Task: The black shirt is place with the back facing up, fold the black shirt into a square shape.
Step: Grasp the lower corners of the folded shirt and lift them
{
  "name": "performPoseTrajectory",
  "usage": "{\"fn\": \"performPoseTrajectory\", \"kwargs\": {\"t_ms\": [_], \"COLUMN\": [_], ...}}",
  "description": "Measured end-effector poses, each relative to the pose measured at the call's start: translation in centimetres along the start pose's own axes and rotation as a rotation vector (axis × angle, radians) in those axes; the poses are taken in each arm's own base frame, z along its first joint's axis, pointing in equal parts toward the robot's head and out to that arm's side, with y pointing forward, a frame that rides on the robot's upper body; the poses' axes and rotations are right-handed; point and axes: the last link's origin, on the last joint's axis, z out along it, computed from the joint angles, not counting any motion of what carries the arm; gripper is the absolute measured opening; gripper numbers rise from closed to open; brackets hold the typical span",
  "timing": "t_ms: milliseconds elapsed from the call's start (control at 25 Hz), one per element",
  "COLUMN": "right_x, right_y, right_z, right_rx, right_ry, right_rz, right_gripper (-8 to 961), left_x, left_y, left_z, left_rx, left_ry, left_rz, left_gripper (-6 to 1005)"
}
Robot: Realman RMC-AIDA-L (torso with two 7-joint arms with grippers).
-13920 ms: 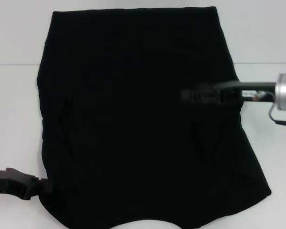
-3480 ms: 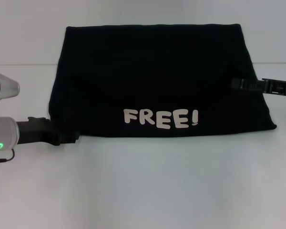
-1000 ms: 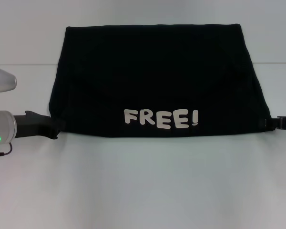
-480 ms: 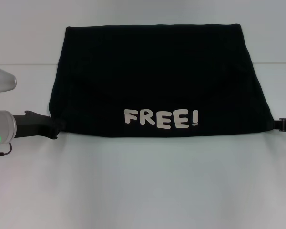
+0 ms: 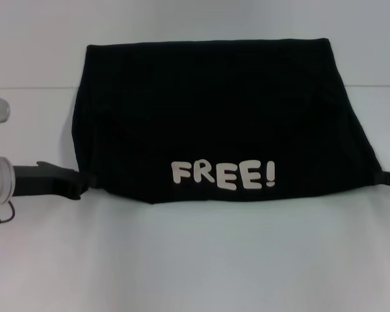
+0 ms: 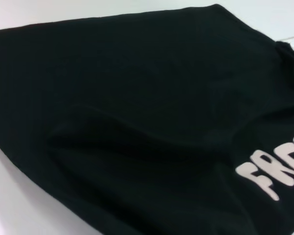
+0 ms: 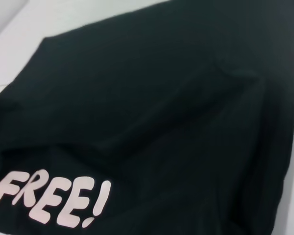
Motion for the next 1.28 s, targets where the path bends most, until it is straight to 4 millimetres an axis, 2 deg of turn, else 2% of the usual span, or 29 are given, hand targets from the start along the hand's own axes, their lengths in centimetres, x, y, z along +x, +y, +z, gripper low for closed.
{"fn": "performPoseTrajectory", "kwargs": {"t_ms": [280,680,1040,1280], "right_x": [2.6,8.1,12.4,15.2], "right_y": [-0.4,-0.4,0.4,0.7], "right_z": [-3.5,-8.0,-11.3,-13.1], "right_rx": [-0.066,-0.16,-0.229,-0.234], "right_ry": [0.008,0.055,0.044,0.016], "right_rz": [-0.006,0.013,0.014,0.039], "right_gripper": [-1,-2,-1,-1], "left_x": [-1.2,-4.2,-5.8,-6.9], "left_y": [0.9,3.1,4.1,4.5], "left_z": [-1.7,-3.9,-7.0,-7.8], "left_rx": [-0.091,-0.292,-0.442,-0.481], "left_ry": [-0.033,-0.116,-0.098,-0.09], "left_rz": [-0.02,-0.07,-0.103,-0.124], "left_gripper": [8,7,8,7]}}
